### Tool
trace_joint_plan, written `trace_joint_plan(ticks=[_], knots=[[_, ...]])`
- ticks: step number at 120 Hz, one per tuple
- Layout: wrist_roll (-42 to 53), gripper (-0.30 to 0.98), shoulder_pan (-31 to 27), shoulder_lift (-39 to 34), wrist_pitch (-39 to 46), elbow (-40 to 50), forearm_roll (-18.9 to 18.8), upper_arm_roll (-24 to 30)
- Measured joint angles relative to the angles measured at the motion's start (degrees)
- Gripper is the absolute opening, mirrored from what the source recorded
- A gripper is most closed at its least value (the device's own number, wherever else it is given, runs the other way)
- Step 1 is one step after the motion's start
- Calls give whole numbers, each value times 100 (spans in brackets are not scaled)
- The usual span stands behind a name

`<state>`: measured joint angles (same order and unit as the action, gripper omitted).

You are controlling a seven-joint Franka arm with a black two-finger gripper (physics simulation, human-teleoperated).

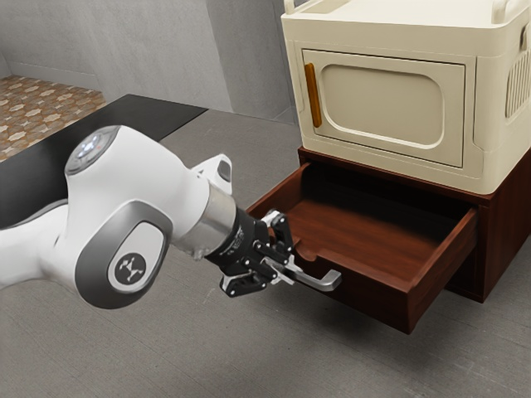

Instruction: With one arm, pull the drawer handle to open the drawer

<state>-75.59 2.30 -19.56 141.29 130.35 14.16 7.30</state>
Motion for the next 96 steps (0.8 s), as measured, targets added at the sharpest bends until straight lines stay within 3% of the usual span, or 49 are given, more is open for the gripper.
trace_joint_plan(ticks=[21,69,82,96], knots=[[24,16,6,-63,54,41,24,0],[71,49,86,-633,-20,248,54,47],[88,57,55,-614,-956,-720,6,15],[100,62,-41,78,-2422,-2298,-346,-227]])
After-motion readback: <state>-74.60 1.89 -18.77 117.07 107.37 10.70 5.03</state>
